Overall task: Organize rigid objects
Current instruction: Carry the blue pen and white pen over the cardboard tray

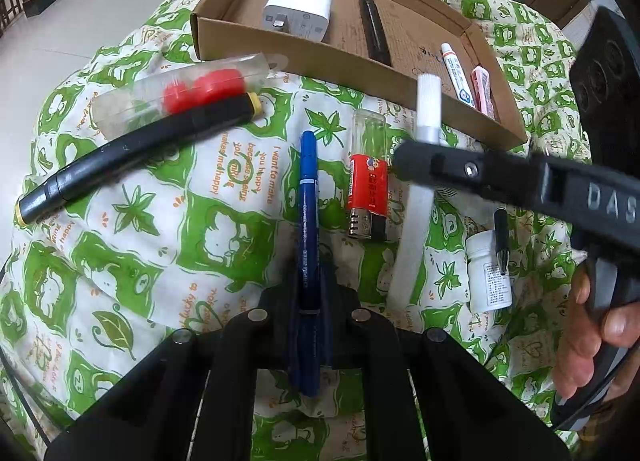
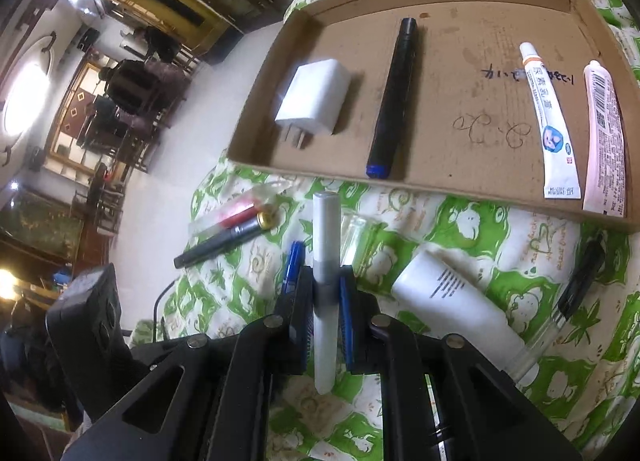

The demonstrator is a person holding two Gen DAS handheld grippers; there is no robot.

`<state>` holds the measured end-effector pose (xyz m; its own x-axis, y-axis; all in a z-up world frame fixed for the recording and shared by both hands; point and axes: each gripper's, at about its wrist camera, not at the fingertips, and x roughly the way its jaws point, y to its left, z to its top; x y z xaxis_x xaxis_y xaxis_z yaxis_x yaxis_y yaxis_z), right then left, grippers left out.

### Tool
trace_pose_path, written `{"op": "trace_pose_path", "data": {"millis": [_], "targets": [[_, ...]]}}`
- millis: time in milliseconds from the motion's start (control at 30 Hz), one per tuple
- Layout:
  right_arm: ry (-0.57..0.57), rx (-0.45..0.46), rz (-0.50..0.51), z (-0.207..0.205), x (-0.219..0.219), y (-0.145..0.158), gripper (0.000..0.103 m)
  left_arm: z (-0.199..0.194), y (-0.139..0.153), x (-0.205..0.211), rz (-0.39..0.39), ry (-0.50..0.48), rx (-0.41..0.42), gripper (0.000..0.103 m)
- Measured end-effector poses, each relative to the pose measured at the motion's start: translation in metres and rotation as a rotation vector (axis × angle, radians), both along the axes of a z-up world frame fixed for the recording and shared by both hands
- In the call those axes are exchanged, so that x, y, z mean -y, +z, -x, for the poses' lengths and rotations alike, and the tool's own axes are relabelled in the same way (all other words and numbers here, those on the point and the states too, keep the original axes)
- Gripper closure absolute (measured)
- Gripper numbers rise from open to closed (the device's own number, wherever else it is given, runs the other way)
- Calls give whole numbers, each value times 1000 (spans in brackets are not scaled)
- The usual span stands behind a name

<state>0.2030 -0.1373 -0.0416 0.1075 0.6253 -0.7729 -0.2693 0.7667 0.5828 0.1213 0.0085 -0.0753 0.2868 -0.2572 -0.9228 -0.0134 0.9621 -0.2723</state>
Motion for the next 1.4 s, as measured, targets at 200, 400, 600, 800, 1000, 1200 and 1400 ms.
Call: {"op": "trace_pose_path", "data": {"millis": [200, 400, 600, 800, 1000, 1200, 1400], "targets": [[13, 40, 10, 14, 6, 10, 92, 5, 7, 1, -9, 5, 30, 96], [-9, 135, 14, 23, 14, 30, 92, 15, 21, -6, 17, 21, 98, 95], [-38, 202, 31, 24, 19, 43, 92, 21, 30, -13, 29, 48, 123, 95], [-60, 250, 32, 25, 23, 54, 92, 25, 33, -21, 47, 72, 135, 95], [-94, 306, 34, 24, 35, 69, 92, 23, 36, -19, 64, 81, 145, 95], [-149, 327, 15, 15, 53, 78, 92, 16, 45, -19, 72, 74, 151, 96], [-203, 317, -8, 5, 72, 80, 92, -4, 69, -20, 105, 60, 201, 96]]}}
